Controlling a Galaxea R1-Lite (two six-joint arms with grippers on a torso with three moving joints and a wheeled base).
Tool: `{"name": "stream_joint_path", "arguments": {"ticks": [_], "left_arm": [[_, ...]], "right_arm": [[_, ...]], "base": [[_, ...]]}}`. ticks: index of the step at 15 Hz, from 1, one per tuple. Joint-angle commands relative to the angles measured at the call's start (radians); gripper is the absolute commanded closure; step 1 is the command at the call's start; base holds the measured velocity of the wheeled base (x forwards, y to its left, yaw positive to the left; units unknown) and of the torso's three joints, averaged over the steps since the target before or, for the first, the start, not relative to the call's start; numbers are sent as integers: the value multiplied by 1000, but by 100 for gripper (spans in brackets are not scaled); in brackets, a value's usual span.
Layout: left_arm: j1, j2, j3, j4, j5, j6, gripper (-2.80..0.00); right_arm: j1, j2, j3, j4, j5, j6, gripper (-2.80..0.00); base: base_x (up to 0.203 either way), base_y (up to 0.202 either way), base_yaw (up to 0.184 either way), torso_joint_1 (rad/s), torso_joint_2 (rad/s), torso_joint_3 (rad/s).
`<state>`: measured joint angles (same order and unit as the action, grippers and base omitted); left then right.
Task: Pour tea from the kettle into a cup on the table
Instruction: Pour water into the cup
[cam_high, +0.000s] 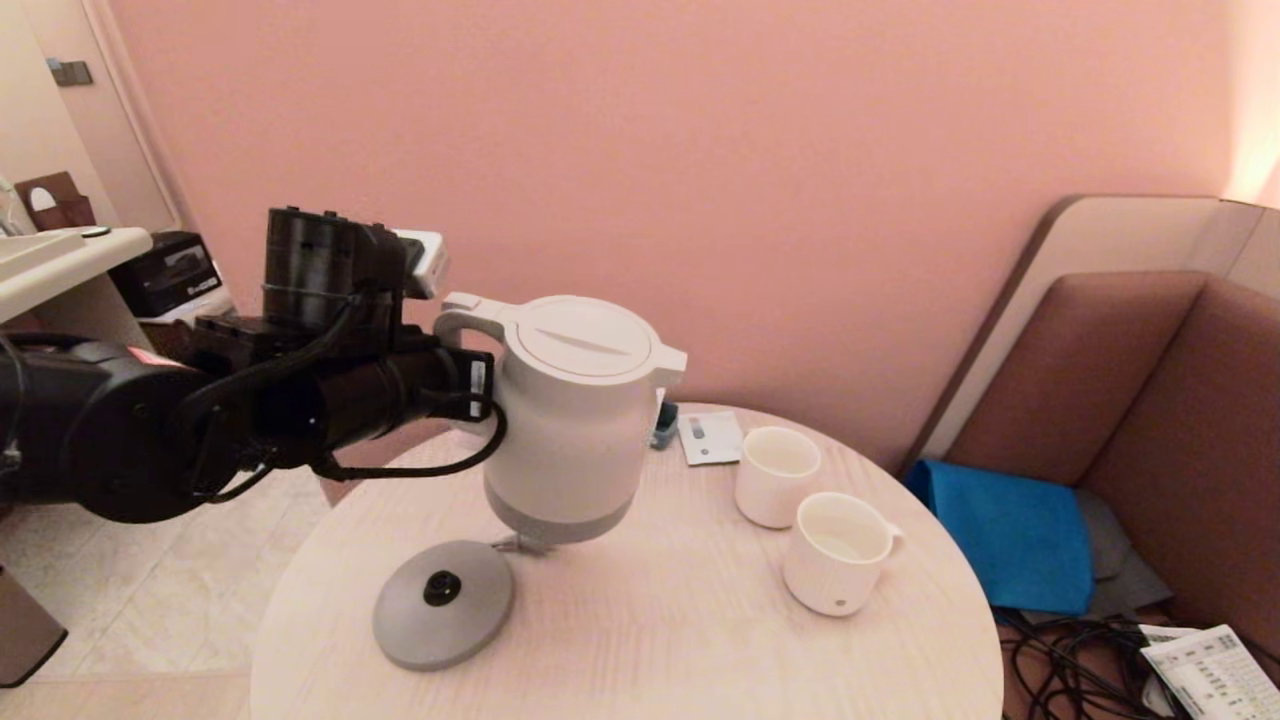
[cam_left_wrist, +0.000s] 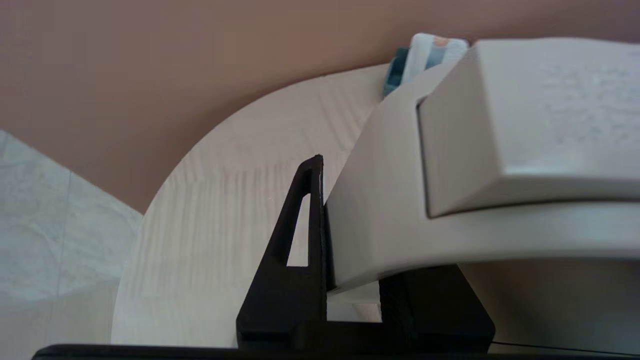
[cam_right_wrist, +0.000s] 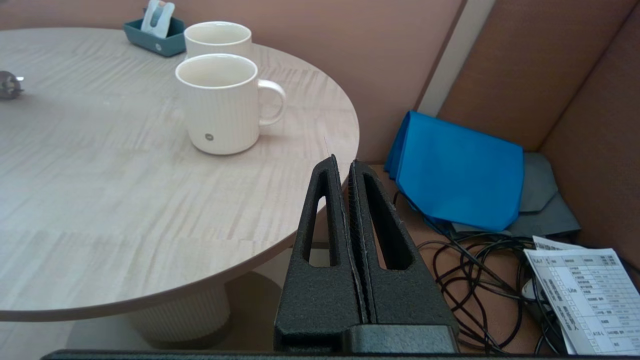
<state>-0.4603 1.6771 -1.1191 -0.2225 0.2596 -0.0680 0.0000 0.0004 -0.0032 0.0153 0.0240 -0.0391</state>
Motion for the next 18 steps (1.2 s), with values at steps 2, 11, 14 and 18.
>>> {"name": "stream_joint_path", "arguments": {"ticks": [2, 11, 14, 18], "left_arm": [[-33, 47, -87, 24, 30, 25, 0], [-195, 244, -339, 92, 175, 45, 0], [-240, 303, -367, 91, 221, 45, 0], [-258, 323, -360, 89, 225, 78, 0]], "right_arm": [[0, 0, 0, 0, 1, -1, 0], [0, 0, 0, 0, 1, -1, 0], [0, 0, 0, 0, 1, -1, 0], [0, 0, 0, 0, 1, -1, 0]], "base": [[0, 0, 0, 0, 0, 0], [0, 0, 0, 0, 0, 0], [0, 0, 0, 0, 0, 0], [0, 0, 0, 0, 0, 0]]}}
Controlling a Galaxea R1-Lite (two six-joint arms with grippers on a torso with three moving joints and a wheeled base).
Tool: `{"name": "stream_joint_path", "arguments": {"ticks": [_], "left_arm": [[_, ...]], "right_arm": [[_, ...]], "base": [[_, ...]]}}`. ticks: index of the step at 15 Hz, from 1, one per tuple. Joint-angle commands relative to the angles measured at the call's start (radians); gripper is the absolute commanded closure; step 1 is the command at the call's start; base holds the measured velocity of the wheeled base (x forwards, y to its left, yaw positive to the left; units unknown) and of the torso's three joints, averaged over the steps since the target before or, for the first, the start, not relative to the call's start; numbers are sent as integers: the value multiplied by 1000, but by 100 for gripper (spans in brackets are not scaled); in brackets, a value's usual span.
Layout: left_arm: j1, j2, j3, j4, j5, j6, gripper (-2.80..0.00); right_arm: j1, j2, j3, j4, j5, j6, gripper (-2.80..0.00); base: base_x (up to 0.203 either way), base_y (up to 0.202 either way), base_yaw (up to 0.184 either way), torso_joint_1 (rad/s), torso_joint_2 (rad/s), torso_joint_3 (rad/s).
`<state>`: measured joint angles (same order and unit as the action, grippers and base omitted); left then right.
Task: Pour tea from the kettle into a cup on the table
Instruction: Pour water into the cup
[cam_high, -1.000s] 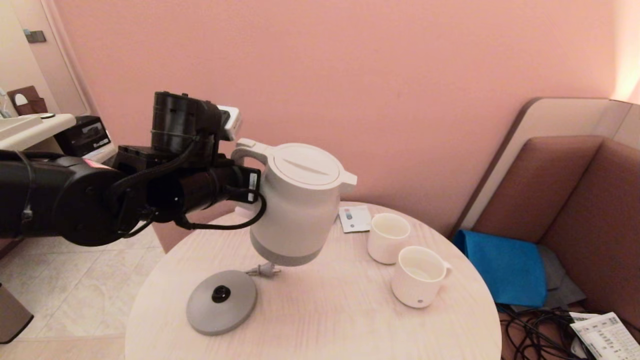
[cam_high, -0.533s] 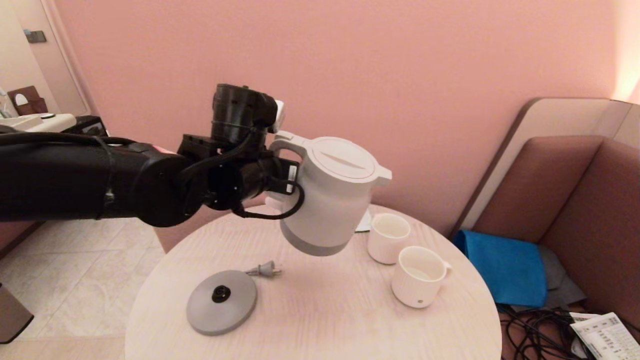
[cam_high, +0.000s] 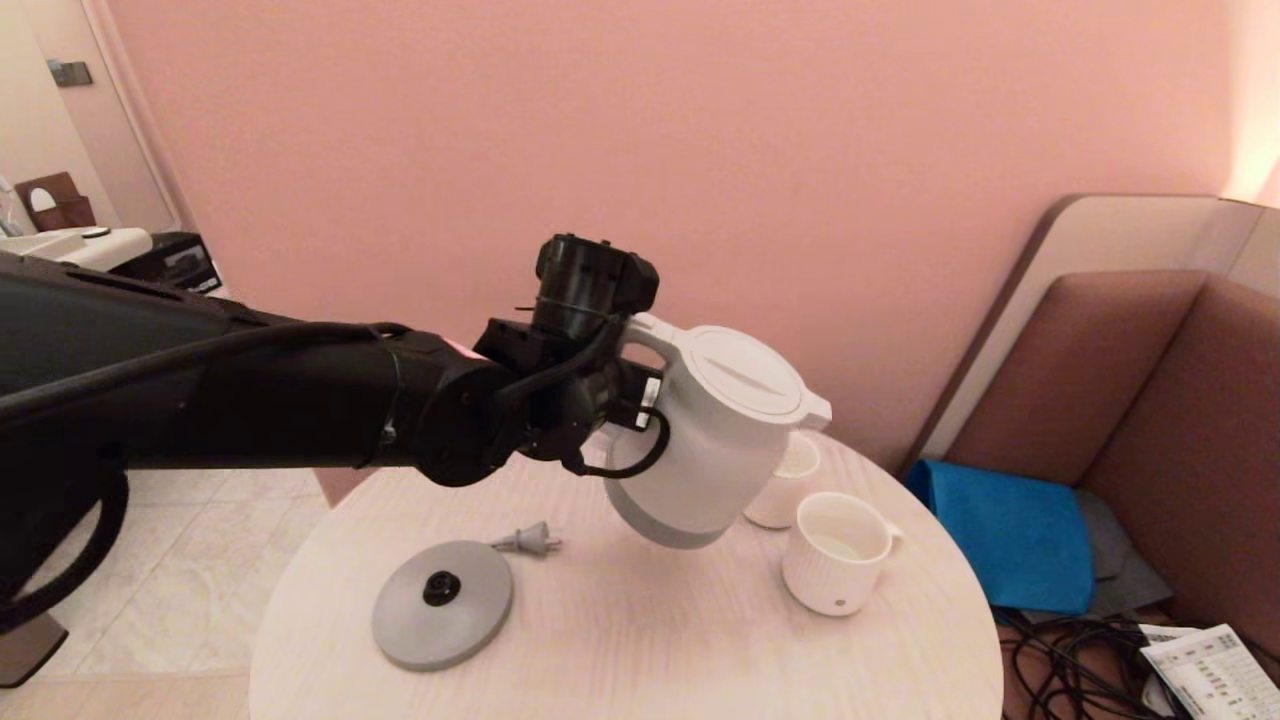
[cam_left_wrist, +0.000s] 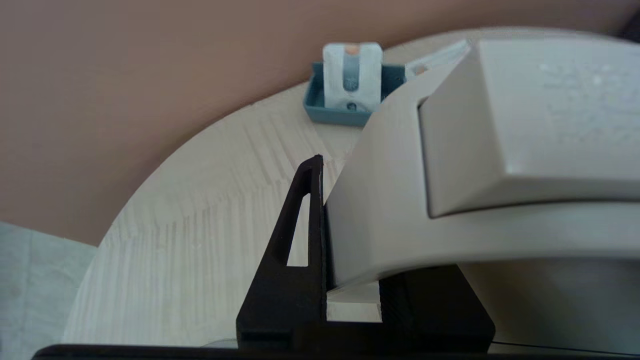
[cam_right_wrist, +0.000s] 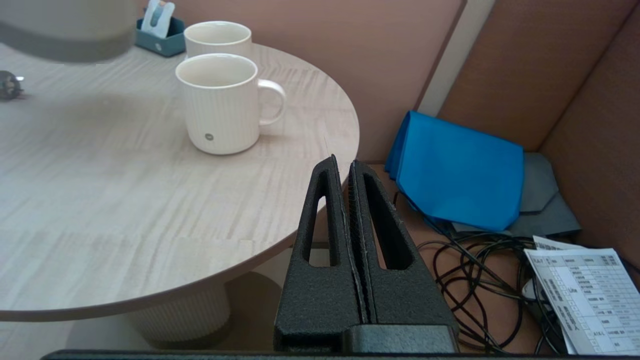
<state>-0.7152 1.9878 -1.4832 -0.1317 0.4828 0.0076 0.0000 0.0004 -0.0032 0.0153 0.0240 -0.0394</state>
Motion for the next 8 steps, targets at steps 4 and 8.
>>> {"name": "stream_joint_path", "arguments": {"ticks": [4, 8], "left_arm": [[-27, 31, 7, -2, 23, 39, 0], [-48, 74, 0, -11, 66, 82, 0]], "right_arm": [[0, 0, 0, 0, 1, -1, 0], [0, 0, 0, 0, 1, -1, 0]], "base": [[0, 0, 0, 0, 0, 0], [0, 0, 0, 0, 0, 0]]}}
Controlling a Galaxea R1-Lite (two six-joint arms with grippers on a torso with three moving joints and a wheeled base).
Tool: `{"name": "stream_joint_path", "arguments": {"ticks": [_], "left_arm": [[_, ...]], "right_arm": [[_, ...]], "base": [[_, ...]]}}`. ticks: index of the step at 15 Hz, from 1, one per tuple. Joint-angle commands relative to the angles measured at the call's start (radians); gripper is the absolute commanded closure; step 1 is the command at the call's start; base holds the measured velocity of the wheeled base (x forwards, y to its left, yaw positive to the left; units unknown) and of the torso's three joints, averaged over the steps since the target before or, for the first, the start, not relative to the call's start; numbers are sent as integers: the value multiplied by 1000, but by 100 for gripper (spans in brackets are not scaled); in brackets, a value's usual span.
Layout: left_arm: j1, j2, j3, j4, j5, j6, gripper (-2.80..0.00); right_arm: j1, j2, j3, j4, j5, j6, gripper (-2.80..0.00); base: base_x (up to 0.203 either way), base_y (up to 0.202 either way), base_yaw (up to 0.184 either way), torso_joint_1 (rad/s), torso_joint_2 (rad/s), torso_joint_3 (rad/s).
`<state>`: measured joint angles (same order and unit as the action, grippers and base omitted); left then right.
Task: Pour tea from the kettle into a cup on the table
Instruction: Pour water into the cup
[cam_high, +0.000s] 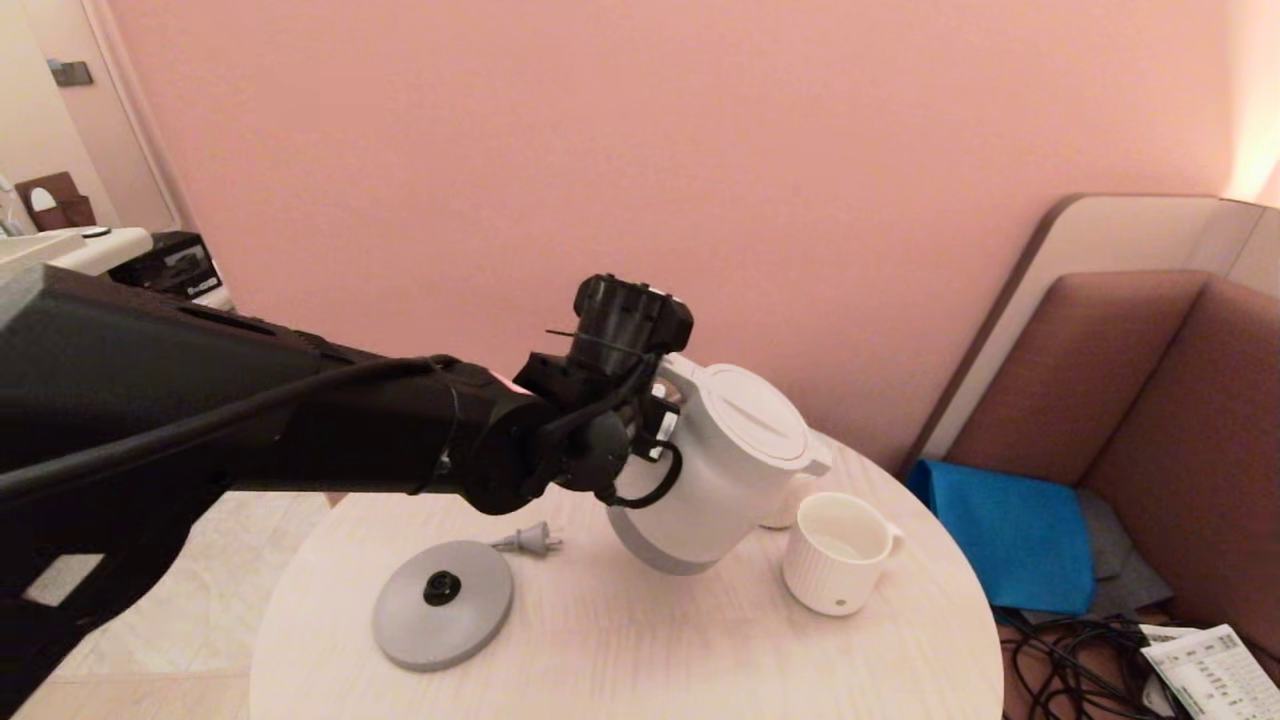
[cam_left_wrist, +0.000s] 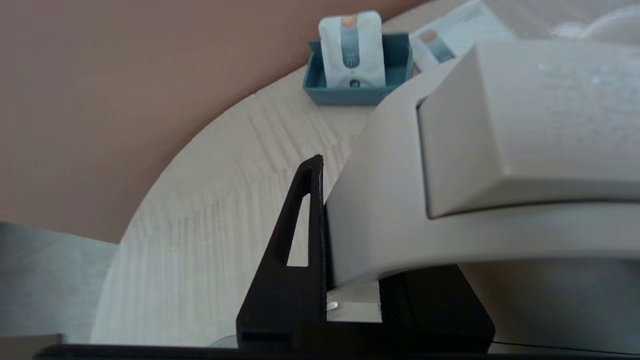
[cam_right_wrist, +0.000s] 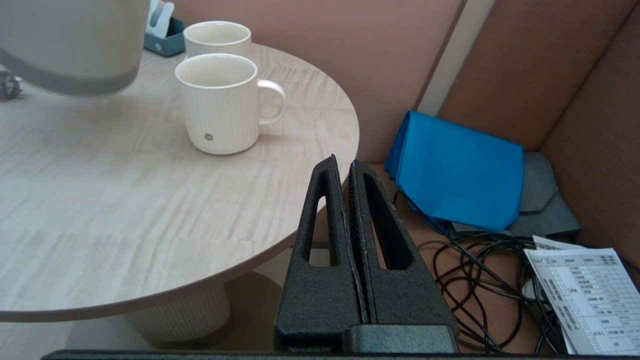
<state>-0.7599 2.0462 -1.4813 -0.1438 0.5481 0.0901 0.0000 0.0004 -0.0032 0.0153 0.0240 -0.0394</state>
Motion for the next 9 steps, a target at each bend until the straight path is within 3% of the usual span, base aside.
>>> {"name": "stream_joint_path", "arguments": {"ticks": [1, 6, 9], "left_arm": [[-13, 26, -6, -5, 14, 24, 0], [-35, 51, -34, -14, 19, 52, 0], [-46, 63, -49, -29, 47, 119, 0]], "right_arm": [[0, 0, 0, 0, 1, -1, 0], [0, 0, 0, 0, 1, -1, 0], [0, 0, 0, 0, 1, -1, 0]], "base": [[0, 0, 0, 0, 0, 0], [0, 0, 0, 0, 0, 0], [0, 0, 0, 0, 0, 0]]}}
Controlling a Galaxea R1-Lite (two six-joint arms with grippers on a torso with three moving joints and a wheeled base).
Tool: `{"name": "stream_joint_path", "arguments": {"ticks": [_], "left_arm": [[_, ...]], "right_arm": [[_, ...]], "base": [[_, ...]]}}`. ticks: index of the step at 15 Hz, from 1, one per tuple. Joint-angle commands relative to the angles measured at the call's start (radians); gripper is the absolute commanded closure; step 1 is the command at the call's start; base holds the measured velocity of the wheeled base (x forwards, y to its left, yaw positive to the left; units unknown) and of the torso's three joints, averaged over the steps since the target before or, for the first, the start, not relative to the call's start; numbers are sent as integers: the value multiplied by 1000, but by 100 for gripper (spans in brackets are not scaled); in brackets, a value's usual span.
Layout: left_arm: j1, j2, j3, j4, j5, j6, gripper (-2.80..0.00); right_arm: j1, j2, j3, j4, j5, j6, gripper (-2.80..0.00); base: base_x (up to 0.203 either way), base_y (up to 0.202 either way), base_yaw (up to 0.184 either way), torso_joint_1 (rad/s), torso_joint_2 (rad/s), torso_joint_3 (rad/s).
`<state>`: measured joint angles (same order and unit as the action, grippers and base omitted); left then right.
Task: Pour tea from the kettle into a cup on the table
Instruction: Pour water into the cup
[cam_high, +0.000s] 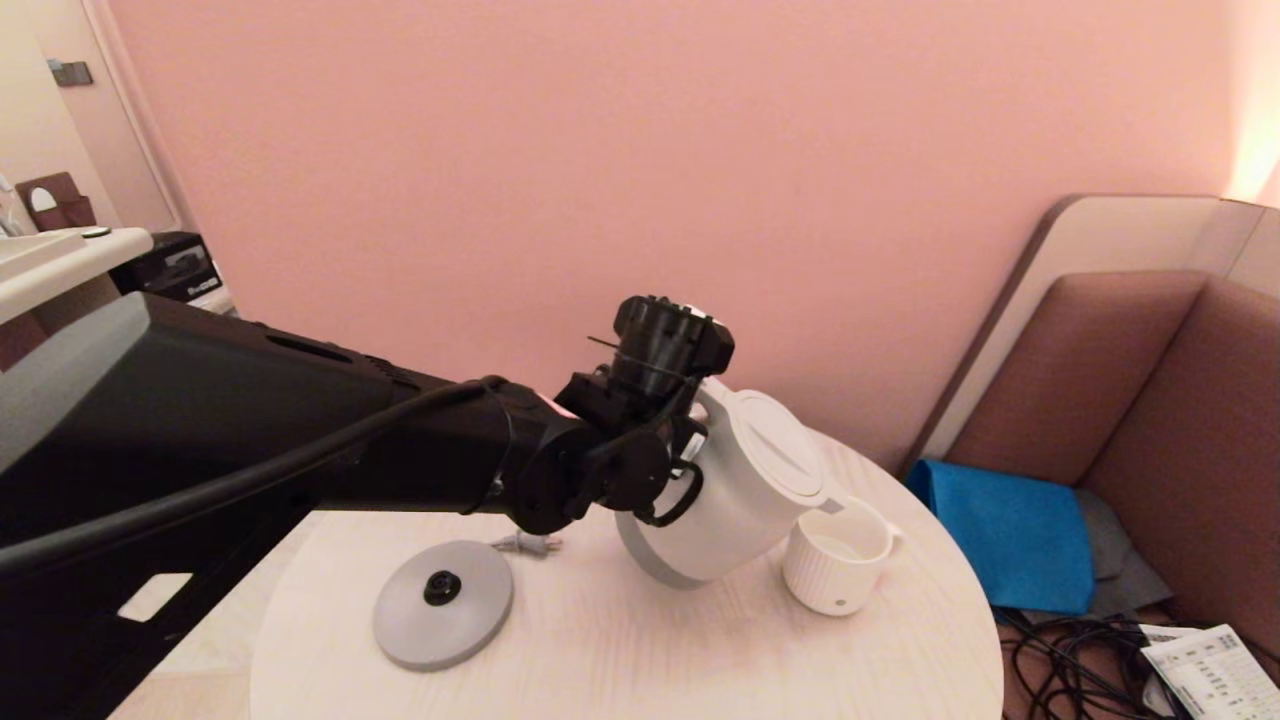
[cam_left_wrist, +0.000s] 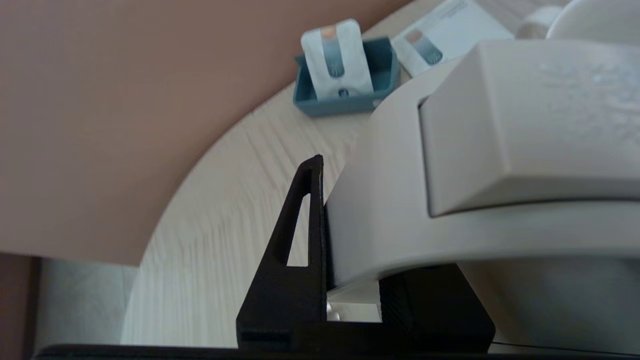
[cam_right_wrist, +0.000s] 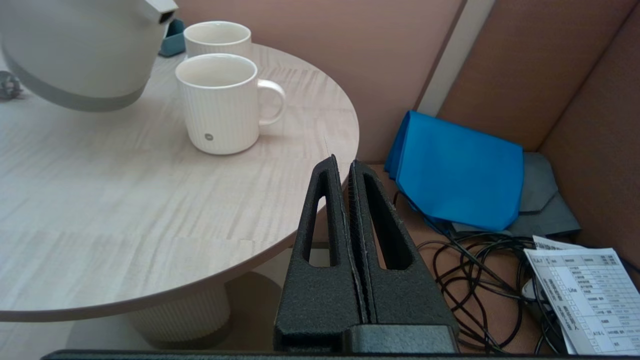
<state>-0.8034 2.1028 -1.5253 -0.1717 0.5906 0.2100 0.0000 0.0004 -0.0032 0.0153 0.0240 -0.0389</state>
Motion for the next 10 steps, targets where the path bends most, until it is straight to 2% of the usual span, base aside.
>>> {"name": "stream_joint_path", "arguments": {"ticks": [1, 4, 10], "left_arm": [[-7, 17, -21, -18, 5, 15, 0], [-20, 53, -78, -25, 35, 68, 0], [-36, 71, -151, -25, 40, 175, 0]], "right_arm": [[0, 1, 0, 0, 1, -1, 0], [0, 0, 0, 0, 1, -1, 0], [0, 0, 0, 0, 1, -1, 0]], "base": [[0, 0, 0, 0, 0, 0], [0, 0, 0, 0, 0, 0], [0, 0, 0, 0, 0, 0]]}}
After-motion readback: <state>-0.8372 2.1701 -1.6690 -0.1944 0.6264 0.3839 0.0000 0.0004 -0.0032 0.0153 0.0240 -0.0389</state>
